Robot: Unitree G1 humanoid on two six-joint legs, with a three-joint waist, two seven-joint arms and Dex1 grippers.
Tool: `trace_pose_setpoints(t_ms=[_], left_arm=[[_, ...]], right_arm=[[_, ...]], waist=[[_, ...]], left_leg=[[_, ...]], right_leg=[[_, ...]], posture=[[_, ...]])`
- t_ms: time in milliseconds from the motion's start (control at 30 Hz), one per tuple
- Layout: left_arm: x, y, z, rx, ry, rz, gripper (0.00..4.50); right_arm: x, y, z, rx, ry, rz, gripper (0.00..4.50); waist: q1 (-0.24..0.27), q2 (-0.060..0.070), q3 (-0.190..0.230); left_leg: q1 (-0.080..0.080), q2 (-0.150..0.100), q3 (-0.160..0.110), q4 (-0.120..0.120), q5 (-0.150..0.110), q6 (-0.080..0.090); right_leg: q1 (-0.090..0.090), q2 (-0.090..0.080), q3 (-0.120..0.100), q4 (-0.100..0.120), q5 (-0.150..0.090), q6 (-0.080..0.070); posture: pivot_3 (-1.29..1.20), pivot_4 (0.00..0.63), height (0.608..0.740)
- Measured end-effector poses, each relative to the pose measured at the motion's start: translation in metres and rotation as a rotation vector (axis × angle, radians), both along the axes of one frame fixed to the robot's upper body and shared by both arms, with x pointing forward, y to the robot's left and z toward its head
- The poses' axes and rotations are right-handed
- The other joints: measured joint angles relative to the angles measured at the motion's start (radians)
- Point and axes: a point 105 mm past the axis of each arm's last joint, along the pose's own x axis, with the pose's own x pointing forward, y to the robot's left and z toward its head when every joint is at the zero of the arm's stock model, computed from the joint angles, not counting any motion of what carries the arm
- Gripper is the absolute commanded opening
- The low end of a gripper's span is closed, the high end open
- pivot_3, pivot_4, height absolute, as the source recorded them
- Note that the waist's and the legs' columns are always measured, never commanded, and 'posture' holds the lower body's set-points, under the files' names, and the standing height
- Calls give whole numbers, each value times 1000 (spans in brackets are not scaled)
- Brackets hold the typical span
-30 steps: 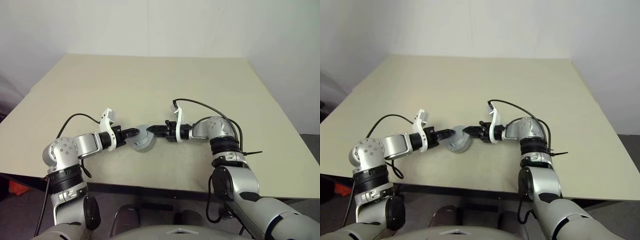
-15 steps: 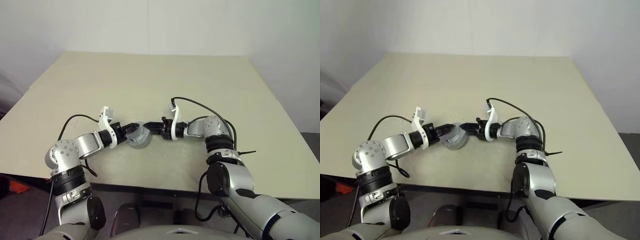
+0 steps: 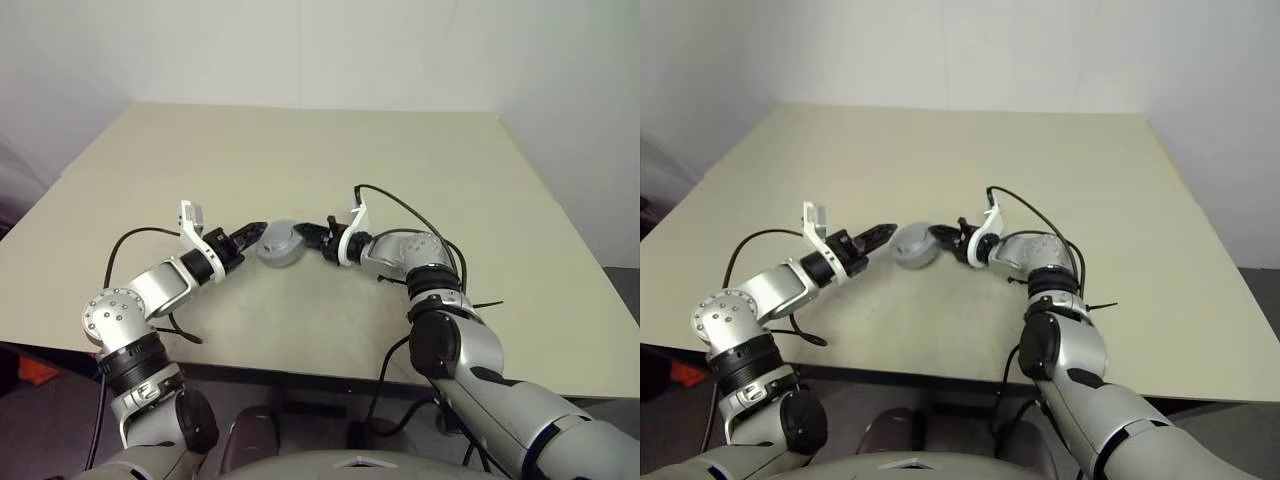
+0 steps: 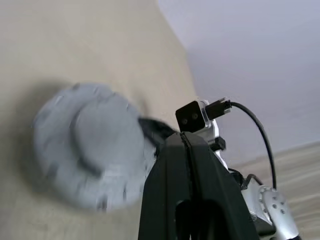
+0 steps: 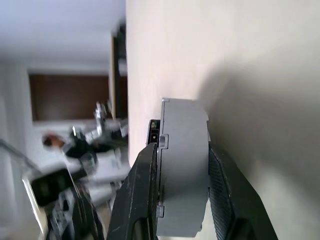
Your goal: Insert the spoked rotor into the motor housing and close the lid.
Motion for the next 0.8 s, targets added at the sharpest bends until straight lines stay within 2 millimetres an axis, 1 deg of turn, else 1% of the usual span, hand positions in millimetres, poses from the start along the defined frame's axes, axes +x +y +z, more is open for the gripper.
trace_pose_setpoints(t_ms=[67, 167, 333, 433, 467, 500, 633, 667, 700, 733, 800], left_arm=[[0, 3, 0, -10, 2, 17, 0], [0, 10, -2, -25, 14, 62, 0], [0, 27, -8, -34, 41, 169, 0], [-1, 29, -13, -37, 57, 191, 0], [-1, 29, -13, -39, 57, 195, 384], [0, 31, -13, -37, 56, 207, 570], [2, 39, -8, -34, 30, 247, 1845], [2, 39, -7, -39, 24, 250, 2146], [3, 39, -5, -51, 16, 250, 2592], [3, 38, -3, -63, 12, 247, 2808], [4, 36, -4, -88, 23, 242, 3487]], right_arm=[[8, -2, 8, 20, -13, -43, 1205], [14, -3, 16, 40, -19, -67, 1205], [19, -6, 29, 88, -31, -82, 1205], [20, -7, 33, 105, -30, -84, 1205], [20, -6, 34, 106, -27, -84, 1205], [20, -6, 34, 109, -22, -82, 1205], [20, -6, 38, 144, -4, -79, 1205], [19, -6, 40, 152, -3, -77, 1205], [19, -5, 42, 161, 0, -70, 1205], [18, -4, 43, 166, 0, -63, 1205], [17, -2, 46, 172, 3, -47, 1205]], waist=[[0, 0, 0], [-1, 0, 0], [0, 0, 0], [0, 0, 0], [0, 0, 0], [0, 0, 0], [0, 0, 0], [0, 0, 0], [0, 0, 0], [0, 0, 0], [0, 0, 0]], left_leg=[[-1, 0, 0, 0, 0, 0], [-3, 0, -2, 0, 0, 0], [-9, 1, -7, 3, 0, 0], [-10, 1, -7, 5, 0, 0], [-10, 2, -7, 5, 0, 0], [-10, 2, -8, 6, 0, 0], [-10, 2, -8, 7, 0, 0], [-10, 2, -8, 7, 0, 0], [-10, 2, -8, 7, 0, 0], [-10, 2, -8, 8, 0, -1], [-10, 2, -8, 8, 0, -1]], right_leg=[[0, 0, 0, 0, 0, 0], [-2, 0, -2, 0, 2, 3], [-2, 0, -10, 0, 2, 4], [-2, 0, -13, 0, 2, 4], [-2, 0, -13, 0, 2, 4], [-1, 0, -13, 0, 2, 4], [-1, 0, -13, 1, 2, 4], [-1, 0, -13, 1, 2, 4], [-1, 0, -13, 1, 3, 4], [-1, 0, -13, 1, 3, 4], [-1, 0, -13, 2, 3, 4]], posture=[[0, 0, 740], [0, 0, 740], [0, 0, 740], [0, 0, 740], [0, 0, 740], [0, 0, 740], [0, 0, 740], [0, 0, 740], [0, 0, 740], [0, 0, 740], [0, 0, 740]])
